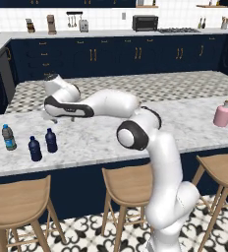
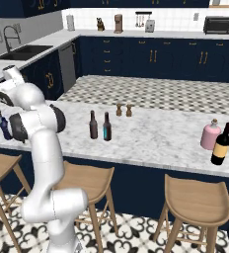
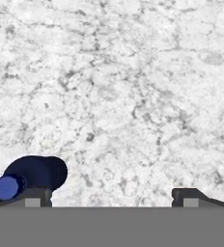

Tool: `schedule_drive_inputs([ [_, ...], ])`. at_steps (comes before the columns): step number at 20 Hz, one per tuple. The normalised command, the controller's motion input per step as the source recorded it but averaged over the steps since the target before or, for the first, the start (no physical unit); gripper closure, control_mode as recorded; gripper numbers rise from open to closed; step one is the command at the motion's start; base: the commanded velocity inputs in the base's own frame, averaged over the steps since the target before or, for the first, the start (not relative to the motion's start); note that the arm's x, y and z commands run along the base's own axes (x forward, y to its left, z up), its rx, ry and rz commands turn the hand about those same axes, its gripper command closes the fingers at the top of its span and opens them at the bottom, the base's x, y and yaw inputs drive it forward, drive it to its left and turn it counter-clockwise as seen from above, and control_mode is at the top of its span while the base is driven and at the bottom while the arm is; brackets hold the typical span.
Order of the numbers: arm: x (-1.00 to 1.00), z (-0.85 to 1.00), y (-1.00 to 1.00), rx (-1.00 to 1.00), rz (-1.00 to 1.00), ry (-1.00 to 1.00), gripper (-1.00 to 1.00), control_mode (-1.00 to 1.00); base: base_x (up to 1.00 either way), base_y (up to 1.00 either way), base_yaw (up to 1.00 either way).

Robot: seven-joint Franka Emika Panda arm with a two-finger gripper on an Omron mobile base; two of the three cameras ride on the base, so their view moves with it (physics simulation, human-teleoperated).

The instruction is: Move the plastic bottles in the middle to the plastics group, and the glass bottles in the middle to the glass group.

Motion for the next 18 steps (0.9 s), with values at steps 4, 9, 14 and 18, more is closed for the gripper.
schedule_drive_inputs([
  [4,-0.34,0.15,-0.86,0.00,0.08,0.00,-1.00,-1.00,0.00,0.00,0.00],
  [9,-0.49,0.12,-0.96,0.01,0.12,-0.01,-1.00,-1.00,0.00,0.00,0.00],
  [14,-0.35,0.15,-0.99,0.07,0.13,-0.01,-1.00,-1.00,0.00,0.00,0.00],
  [18,-0.18,0.10,-0.98,0.08,0.11,0.00,-1.00,-1.00,0.00,0.00,0.00],
])
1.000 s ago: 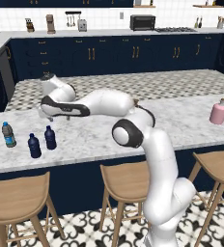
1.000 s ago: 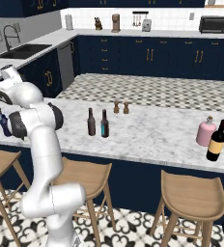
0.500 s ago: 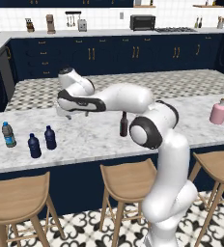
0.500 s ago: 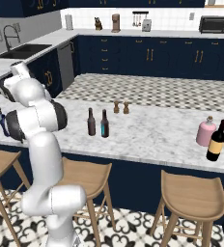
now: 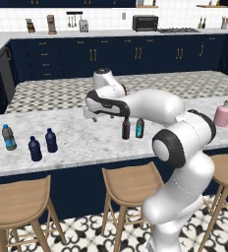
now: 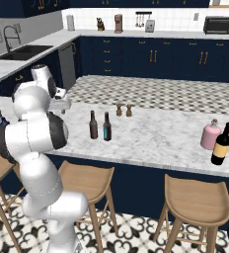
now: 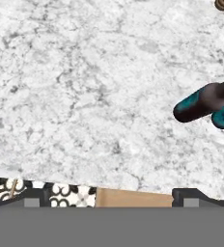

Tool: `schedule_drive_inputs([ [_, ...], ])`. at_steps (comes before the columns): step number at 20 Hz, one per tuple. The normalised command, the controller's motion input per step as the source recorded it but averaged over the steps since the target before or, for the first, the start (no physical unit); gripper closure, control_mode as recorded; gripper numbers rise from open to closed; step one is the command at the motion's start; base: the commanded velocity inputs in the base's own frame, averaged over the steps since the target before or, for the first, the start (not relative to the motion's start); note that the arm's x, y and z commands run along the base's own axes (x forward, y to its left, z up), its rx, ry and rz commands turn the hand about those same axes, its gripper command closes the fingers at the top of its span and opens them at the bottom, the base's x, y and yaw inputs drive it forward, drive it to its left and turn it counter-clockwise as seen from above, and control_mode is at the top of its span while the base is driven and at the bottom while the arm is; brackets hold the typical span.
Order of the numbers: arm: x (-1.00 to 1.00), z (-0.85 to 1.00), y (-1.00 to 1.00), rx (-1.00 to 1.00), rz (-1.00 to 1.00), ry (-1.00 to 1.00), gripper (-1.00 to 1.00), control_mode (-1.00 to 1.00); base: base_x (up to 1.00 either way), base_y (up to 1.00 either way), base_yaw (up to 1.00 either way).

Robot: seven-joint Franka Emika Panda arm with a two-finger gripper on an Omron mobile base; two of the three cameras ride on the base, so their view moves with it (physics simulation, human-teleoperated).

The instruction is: Move the plastic bottles in the middle to the plastics group, and the glass bottles in the middle to the glass group.

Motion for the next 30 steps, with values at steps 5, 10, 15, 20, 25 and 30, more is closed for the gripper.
schedule_drive_inputs([
  [5,-0.03,0.13,-0.89,0.08,0.03,0.00,-1.00,-1.00,0.00,0.00,0.00],
  [10,0.25,0.23,-0.54,0.00,-0.06,0.06,-1.00,-1.00,0.00,0.00,0.00],
  [15,0.30,0.17,-0.37,0.00,-0.05,0.02,-1.00,-1.00,0.00,0.00,0.00],
  [20,0.33,0.00,-0.10,0.00,0.00,0.00,-1.00,-1.00,0.00,0.00,0.00],
  [25,0.52,-0.13,0.00,0.00,-0.01,0.00,-1.00,-1.00,0.00,0.00,0.00],
  [30,0.30,-0.25,-0.01,-0.02,-0.02,0.00,-1.00,-1.00,0.00,0.00,0.00],
])
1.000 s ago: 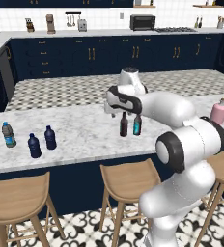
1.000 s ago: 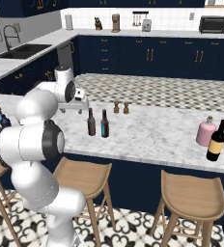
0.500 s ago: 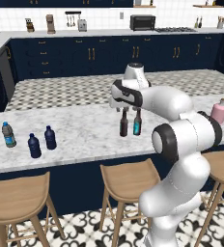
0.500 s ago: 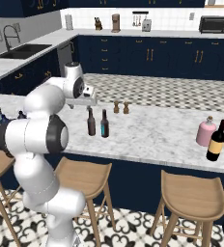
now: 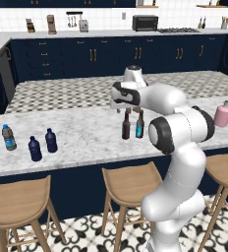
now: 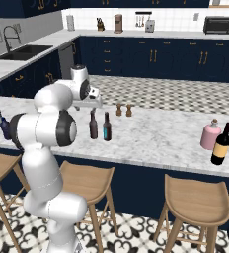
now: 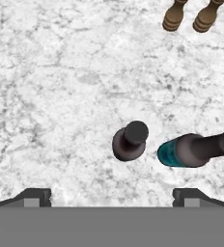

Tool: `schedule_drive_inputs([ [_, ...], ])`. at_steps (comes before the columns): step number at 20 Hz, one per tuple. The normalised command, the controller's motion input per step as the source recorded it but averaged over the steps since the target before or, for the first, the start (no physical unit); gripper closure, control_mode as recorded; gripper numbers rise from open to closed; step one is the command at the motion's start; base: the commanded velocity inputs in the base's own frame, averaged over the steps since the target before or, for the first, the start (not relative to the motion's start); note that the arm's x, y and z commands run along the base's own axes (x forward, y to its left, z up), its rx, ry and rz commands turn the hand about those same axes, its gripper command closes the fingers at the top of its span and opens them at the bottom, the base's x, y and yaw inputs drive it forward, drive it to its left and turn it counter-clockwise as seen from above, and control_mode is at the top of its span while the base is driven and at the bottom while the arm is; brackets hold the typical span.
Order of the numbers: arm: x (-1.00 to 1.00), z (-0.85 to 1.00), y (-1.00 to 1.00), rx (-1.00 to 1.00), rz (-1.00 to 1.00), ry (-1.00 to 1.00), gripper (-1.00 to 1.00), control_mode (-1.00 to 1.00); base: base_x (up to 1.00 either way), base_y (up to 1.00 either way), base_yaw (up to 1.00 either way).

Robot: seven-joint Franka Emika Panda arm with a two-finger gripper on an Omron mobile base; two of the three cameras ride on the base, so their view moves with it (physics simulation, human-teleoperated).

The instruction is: Move the plastic bottles in the middle to the plastics group, and the glass bottles in the middle to the glass group.

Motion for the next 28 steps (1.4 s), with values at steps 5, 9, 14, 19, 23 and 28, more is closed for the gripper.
schedule_drive_inputs([
  [5,0.08,-0.36,-0.06,-0.07,0.00,0.00,-1.00,-1.00,0.00,0.00,0.00],
  [9,0.18,-0.23,-0.13,-0.04,0.00,0.00,-1.00,-1.00,0.00,0.00,0.00],
  [14,0.28,-0.07,-0.11,0.00,0.00,0.00,-1.00,-1.00,0.00,0.00,0.00],
  [19,0.26,-0.05,-0.06,0.00,0.00,0.00,-1.00,-1.00,0.00,0.00,0.00],
  [23,0.12,-0.17,0.00,0.00,0.00,0.00,-1.00,-1.00,0.00,0.00,0.00],
  [28,0.02,-0.20,0.00,0.00,0.00,0.00,-1.00,-1.00,0.00,0.00,0.00],
])
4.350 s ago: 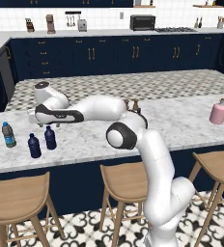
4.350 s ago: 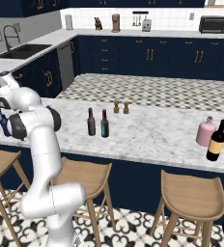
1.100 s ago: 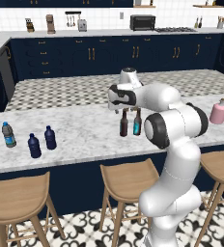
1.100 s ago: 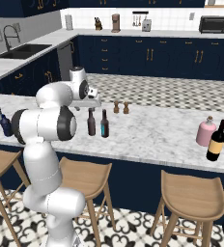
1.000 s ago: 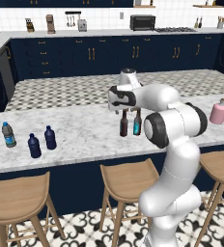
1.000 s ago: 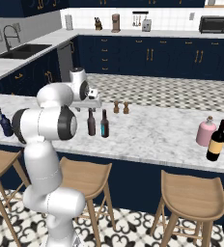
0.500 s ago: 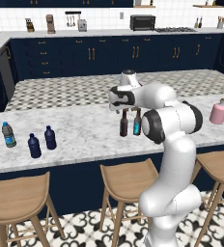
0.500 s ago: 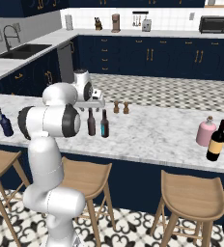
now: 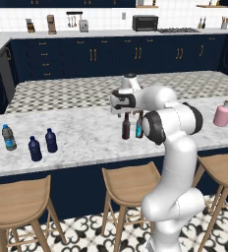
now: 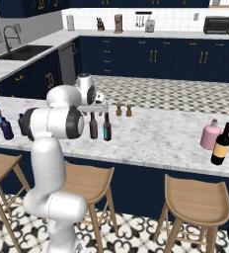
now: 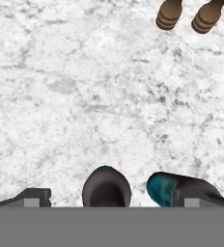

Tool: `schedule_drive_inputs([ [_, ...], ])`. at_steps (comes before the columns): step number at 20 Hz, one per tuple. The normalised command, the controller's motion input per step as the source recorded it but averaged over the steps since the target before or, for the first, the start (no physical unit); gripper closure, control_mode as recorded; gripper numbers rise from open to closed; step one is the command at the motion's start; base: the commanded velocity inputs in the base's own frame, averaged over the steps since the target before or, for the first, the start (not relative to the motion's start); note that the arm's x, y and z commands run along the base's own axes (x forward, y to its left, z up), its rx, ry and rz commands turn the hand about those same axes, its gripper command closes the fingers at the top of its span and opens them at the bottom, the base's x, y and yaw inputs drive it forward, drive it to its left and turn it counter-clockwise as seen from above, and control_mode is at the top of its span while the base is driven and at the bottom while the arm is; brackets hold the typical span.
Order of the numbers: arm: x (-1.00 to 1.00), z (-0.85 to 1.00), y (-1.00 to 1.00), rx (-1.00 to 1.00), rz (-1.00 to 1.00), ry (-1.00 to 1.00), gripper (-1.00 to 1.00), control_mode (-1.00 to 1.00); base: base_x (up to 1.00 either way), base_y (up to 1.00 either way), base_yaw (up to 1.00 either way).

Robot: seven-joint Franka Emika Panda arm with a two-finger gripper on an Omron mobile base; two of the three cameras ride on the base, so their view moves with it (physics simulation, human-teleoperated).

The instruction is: Move the plastic bottles in the middle to the plastics group, and the glass bottles in the middle to the glass group.

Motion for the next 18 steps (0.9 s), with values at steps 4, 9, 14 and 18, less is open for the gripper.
schedule_drive_inputs([
  [4,0.06,-0.16,0.00,0.00,0.00,0.00,1.00,-1.00,0.00,0.00,0.00],
  [9,0.04,-0.15,-0.05,0.00,0.00,0.01,1.00,-1.00,0.00,0.00,0.00],
  [14,-0.04,-0.09,-0.07,0.01,0.00,0.02,1.00,-1.00,0.00,0.00,0.00],
  [18,-0.54,0.03,-0.06,0.10,0.00,0.03,1.00,-1.00,0.00,0.00,0.00],
])
